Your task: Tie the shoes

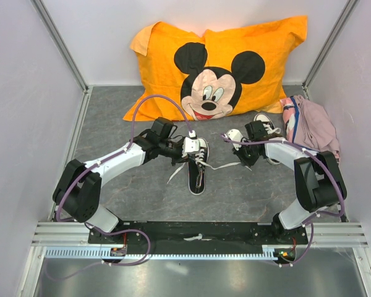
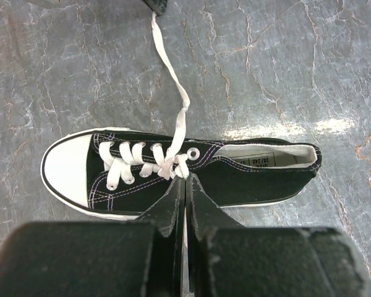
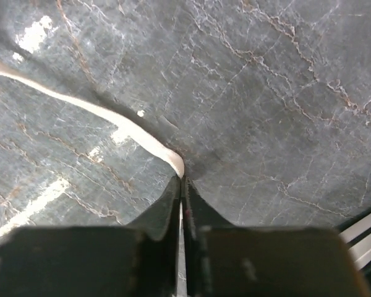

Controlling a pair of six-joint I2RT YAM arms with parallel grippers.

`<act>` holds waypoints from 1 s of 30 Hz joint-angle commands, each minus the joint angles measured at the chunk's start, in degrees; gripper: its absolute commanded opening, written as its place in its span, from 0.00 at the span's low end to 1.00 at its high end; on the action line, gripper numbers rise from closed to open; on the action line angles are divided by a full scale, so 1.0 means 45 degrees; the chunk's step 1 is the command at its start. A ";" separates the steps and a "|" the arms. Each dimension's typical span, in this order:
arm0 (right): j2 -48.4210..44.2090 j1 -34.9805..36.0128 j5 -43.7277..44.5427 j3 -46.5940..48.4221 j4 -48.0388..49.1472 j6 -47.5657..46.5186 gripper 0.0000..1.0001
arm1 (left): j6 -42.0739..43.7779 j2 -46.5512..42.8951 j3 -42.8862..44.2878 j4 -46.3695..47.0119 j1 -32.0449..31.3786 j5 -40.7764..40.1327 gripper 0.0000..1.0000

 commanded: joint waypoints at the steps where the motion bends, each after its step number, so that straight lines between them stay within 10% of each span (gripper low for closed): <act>1: -0.0153 -0.0009 -0.0260 0.0976 0.0181 0.0672 0.00 | 0.0069 -0.0036 -0.0044 0.0421 -0.0048 0.0655 0.02; 10: 0.0411 0.0322 -0.4205 0.5938 -0.0053 0.3349 0.00 | 0.0459 -0.0348 -0.0590 0.1339 -0.0048 0.0870 0.02; 30: 0.5138 0.4755 -0.5222 1.0236 0.2212 0.6629 0.00 | 0.0499 -0.0915 -0.1567 0.2511 -0.0048 0.0909 0.02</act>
